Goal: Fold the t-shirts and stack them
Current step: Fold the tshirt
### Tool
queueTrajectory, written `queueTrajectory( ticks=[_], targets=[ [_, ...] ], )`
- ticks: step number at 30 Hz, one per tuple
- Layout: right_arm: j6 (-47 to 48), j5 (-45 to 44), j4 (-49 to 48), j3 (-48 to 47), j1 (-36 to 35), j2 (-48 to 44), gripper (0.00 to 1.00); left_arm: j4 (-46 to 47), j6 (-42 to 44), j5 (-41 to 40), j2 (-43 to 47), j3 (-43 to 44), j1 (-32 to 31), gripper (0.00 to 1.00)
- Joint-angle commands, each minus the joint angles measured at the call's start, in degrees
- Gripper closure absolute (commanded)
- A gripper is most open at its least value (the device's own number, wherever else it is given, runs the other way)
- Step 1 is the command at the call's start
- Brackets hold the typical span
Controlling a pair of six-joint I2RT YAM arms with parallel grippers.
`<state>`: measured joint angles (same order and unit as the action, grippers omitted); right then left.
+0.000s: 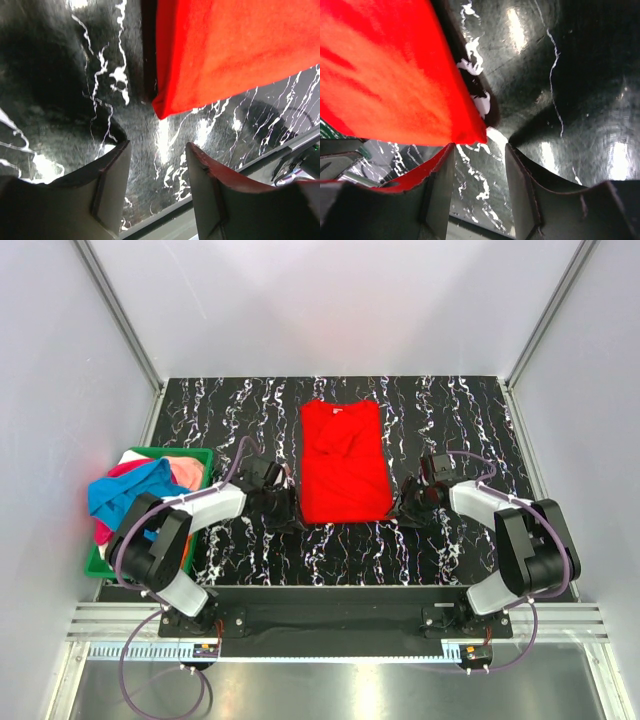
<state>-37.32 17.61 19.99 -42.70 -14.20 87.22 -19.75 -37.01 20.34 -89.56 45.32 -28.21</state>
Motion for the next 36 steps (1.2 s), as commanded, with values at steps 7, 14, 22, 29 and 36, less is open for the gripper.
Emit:
queueTrajectory(
  ticks=[7,14,22,29,36],
  targets=[
    [-1.88,0.77,-8.12,3.67,0.22,2.34,0.56,4.8,-1.22,-1.18,-3.25,0.38,-0.1,0.53],
    [-2.58,-2.13,-8.12,5.25,0.13,0.41,0.7,6.12,-2.36,-1.79,-5.89,0.82,-0.18,0.61],
    [-1.88,-3.89,-8.12,5.7,0.22,-0.03,0.82,5.95,-2.45,-3.2,-6.24,0.65,-0.18,0.92],
    [-1.44,-6.17,-3.65,5.78,0.22,-6.43,1.0,2.18,-2.89,-4.69,0.69,0.12,-0.36,1.0],
    [-3.72,-7.58,5.66,6.31,0.13,-22.78,1.0,-5.03,-4.29,-8.38,12.03,0.73,-4.56,1.0]
  ],
)
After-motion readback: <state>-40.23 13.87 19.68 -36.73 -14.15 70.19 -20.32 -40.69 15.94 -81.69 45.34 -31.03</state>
